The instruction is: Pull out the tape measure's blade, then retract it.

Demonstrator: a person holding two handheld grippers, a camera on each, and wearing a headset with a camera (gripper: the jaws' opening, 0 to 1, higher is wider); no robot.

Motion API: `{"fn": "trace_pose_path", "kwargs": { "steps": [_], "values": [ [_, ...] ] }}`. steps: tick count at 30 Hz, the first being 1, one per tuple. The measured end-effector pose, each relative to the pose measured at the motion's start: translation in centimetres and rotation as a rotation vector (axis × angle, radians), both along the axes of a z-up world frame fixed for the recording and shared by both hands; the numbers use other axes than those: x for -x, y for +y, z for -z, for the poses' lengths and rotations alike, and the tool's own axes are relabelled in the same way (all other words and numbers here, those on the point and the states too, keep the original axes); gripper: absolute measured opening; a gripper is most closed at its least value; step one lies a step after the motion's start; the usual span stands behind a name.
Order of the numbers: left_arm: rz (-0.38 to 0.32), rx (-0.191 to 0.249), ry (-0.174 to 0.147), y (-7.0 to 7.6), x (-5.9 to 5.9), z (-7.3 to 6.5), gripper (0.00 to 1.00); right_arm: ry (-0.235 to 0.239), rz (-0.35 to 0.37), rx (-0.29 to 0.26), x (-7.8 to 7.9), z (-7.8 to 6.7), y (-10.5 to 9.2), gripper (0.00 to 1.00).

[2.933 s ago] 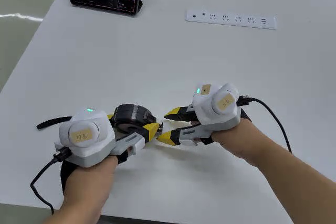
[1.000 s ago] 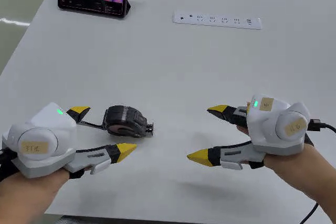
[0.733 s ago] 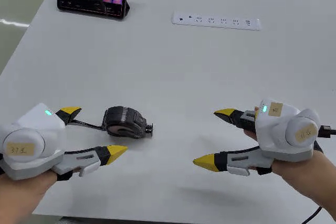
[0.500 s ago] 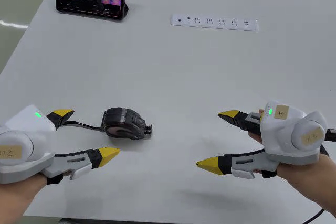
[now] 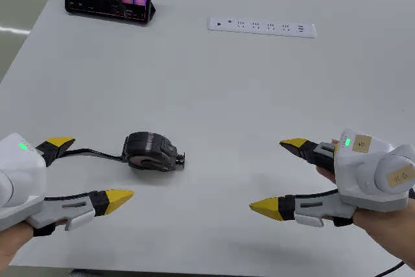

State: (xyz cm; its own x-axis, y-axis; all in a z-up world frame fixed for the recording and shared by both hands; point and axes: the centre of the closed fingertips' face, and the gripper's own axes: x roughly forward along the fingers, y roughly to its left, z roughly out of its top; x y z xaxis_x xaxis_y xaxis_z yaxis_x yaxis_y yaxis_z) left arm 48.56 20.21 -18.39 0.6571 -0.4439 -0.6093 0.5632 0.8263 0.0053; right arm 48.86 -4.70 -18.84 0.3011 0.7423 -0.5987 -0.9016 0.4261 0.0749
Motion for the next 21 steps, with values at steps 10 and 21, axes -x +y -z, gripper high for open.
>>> {"fn": "trace_pose_path", "kwargs": {
  "steps": [10, 21],
  "values": [
    [0.011, 0.028, 0.014, 0.5, 0.8, -0.3, 0.85, 0.001, 0.029, 0.013, 0.5, 0.1, -1.4, 0.80],
    [0.050, 0.035, 0.039, 0.3, 1.7, -0.2, 0.92, 0.003, 0.045, 0.026, 1.0, 0.1, -2.3, 0.82]
  ]
}}
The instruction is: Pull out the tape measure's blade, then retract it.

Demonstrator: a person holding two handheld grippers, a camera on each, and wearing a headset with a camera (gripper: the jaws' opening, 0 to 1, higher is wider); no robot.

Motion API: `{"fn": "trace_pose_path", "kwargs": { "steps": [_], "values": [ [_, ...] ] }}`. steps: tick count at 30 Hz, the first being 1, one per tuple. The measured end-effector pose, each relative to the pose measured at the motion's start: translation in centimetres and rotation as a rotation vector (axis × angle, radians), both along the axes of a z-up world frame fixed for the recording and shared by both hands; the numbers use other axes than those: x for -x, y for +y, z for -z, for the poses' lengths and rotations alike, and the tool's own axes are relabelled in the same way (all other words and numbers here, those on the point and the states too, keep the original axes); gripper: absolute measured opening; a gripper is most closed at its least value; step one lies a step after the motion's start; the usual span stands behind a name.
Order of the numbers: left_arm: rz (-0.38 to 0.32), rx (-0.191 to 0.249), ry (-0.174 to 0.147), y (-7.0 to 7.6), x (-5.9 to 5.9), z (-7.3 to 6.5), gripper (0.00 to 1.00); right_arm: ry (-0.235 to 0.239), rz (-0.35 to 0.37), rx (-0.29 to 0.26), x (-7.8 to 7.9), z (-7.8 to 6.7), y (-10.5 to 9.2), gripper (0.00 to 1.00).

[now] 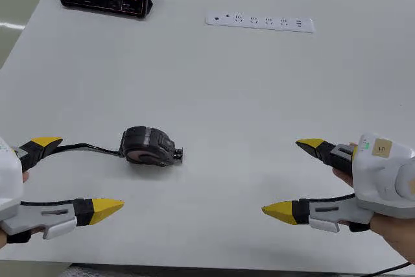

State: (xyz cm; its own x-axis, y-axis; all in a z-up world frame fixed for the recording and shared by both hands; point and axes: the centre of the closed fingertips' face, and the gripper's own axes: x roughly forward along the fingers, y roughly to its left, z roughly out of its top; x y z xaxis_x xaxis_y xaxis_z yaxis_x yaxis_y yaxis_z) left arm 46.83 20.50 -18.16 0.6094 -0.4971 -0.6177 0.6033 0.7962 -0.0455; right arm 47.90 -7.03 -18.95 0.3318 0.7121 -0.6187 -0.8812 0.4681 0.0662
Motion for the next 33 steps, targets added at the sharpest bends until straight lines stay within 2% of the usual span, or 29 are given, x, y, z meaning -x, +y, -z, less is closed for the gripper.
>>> {"fn": "trace_pose_path", "kwargs": {
  "steps": [1, 17, 26, 31, 33],
  "values": [
    [0.003, 0.001, 0.003, 0.0, 0.1, 0.0, 0.93, -0.011, -0.002, 0.006, 0.1, 0.0, -0.2, 0.82],
    [0.043, 0.031, 0.023, 0.1, 1.6, -0.5, 0.99, 0.009, 0.038, 0.013, 1.0, 0.2, -1.7, 0.82],
    [0.067, 0.020, 0.031, 0.1, 2.2, -0.3, 0.99, 0.024, 0.052, 0.022, 1.8, 0.5, -2.6, 0.82],
    [0.084, 0.030, 0.051, -0.3, 2.7, -0.1, 0.99, 0.026, 0.062, 0.026, 2.0, 0.5, -3.1, 0.82],
    [0.086, 0.022, 0.038, -0.3, 2.7, -0.2, 0.99, 0.028, 0.064, 0.027, 2.1, 0.6, -3.3, 0.83]
  ]
}}
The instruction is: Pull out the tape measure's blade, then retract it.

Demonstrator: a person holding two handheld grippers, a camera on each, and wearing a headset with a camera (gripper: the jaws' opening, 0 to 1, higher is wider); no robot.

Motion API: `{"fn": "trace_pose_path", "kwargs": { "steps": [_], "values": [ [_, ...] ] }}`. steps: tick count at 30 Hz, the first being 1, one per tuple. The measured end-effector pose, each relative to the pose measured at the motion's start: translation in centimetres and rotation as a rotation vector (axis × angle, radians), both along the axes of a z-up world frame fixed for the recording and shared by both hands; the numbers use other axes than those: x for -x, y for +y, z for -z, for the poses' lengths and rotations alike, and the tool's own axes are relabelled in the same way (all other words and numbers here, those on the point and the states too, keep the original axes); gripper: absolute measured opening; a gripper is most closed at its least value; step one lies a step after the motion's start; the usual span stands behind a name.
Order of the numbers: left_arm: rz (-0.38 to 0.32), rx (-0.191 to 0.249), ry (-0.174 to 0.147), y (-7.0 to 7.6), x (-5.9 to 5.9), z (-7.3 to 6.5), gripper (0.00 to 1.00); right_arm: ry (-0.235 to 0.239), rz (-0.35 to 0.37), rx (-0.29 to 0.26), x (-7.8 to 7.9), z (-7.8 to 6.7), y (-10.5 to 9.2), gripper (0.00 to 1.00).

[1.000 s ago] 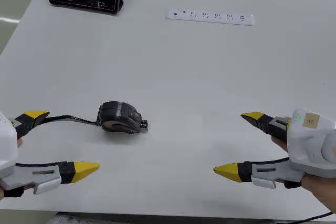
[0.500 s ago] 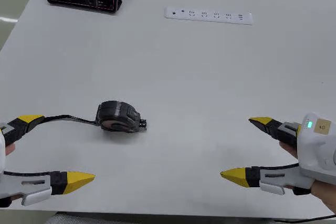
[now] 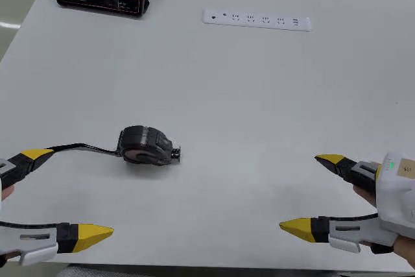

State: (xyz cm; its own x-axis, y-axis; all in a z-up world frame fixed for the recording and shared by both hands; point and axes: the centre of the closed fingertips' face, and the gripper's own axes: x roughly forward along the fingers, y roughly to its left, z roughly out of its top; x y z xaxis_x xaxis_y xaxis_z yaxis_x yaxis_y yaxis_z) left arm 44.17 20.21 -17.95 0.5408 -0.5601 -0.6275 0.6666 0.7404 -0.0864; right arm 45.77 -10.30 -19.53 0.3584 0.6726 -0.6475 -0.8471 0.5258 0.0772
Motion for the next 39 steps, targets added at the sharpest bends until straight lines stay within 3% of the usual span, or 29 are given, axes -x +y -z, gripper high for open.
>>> {"fn": "trace_pose_path", "kwargs": {
  "steps": [5, 37, 39],
  "values": [
    [0.008, 0.021, 0.010, -0.2, 0.3, -0.1, 0.99, 0.005, 0.005, 0.008, 0.3, 0.2, -0.6, 0.83],
    [0.037, -0.010, 0.031, 0.3, 0.7, 0.5, 0.99, 0.030, 0.024, 0.029, 1.5, 0.9, -2.1, 0.83],
    [0.035, -0.012, 0.021, 0.3, 0.6, 0.4, 0.99, 0.030, 0.025, 0.028, 1.5, 0.9, -2.1, 0.83]
  ]
}}
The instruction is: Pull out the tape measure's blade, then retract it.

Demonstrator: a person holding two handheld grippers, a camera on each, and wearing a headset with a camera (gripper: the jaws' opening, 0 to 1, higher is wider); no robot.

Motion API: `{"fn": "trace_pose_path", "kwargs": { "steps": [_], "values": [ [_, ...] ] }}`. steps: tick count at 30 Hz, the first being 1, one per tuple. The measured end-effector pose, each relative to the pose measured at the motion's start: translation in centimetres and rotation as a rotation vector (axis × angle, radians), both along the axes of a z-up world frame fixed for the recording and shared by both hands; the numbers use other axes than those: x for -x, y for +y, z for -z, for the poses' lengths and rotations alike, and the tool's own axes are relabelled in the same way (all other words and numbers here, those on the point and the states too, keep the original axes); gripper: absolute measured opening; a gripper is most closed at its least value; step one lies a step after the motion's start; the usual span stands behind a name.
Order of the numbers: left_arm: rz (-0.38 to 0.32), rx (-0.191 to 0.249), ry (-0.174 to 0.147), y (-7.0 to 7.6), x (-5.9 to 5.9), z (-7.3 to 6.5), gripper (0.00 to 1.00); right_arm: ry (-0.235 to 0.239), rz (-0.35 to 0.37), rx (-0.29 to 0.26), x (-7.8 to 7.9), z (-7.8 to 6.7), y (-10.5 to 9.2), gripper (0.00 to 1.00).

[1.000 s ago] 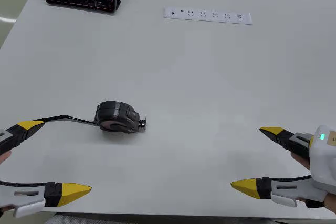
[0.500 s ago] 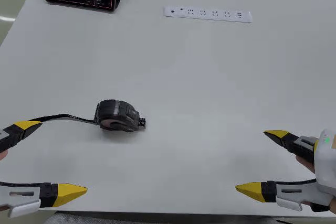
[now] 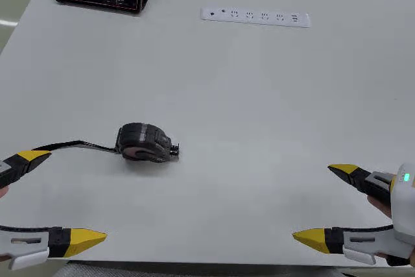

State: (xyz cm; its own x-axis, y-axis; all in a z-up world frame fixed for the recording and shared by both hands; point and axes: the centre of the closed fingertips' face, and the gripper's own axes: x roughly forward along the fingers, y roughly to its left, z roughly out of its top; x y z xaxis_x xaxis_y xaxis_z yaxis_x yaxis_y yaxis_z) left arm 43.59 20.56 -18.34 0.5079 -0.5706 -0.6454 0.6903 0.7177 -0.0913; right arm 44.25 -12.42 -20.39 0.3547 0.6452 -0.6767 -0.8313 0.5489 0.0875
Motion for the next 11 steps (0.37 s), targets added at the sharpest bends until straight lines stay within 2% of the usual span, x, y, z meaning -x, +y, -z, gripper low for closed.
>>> {"fn": "trace_pose_path", "kwargs": {
  "steps": [3, 4, 5, 11],
  "values": [
    [0.001, 0.001, 0.003, -0.03, 0.04, -0.03, 0.99, 0.001, 0.000, 0.000, 0.08, 0.01, -0.06, 0.83],
    [0.001, -0.006, -0.013, 0.07, -0.11, -0.12, 0.99, 0.002, -0.001, 0.001, 0.14, 0.03, -0.11, 0.83],
    [0.004, -0.001, -0.001, 0.00, 0.03, -0.08, 0.99, 0.002, -0.001, 0.001, 0.18, 0.04, -0.15, 0.83],
    [0.003, 0.007, 0.003, -0.03, 0.12, -0.09, 0.99, 0.006, 0.001, 0.001, 0.47, 0.16, -0.34, 0.83]
  ]
}}
